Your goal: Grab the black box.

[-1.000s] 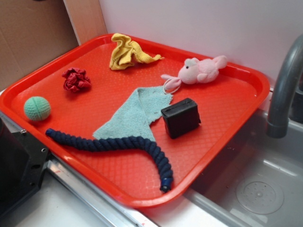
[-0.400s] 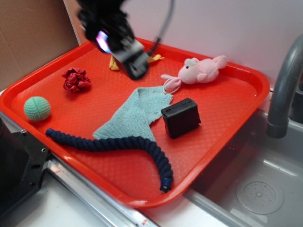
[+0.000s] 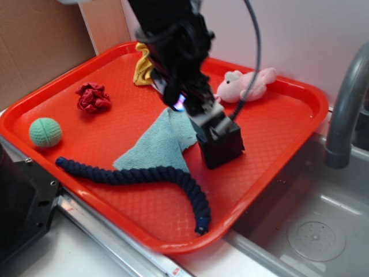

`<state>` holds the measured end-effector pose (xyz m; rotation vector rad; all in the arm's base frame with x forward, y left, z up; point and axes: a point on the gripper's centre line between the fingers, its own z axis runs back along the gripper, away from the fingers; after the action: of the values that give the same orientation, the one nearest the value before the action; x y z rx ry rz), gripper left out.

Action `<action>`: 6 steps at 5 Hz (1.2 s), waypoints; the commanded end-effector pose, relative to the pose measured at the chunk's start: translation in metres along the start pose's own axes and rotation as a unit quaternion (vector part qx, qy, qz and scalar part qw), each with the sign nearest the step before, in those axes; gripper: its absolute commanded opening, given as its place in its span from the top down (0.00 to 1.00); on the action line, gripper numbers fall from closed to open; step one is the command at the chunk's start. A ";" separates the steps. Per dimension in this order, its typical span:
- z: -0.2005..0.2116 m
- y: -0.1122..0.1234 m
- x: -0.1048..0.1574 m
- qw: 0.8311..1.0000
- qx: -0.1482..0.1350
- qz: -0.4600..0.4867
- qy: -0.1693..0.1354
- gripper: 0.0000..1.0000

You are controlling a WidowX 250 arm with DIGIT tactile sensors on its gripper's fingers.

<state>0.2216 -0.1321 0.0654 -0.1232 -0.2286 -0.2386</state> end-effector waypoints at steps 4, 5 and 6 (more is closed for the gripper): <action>-0.011 -0.003 0.003 0.998 -0.038 -0.041 -0.037 1.00; 0.032 0.028 0.014 0.993 -0.109 -0.030 -0.039 1.00; 0.090 0.074 0.003 0.991 -0.115 0.031 -0.066 1.00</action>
<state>0.2176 -0.0489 0.1309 -0.3774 -0.2659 -0.1840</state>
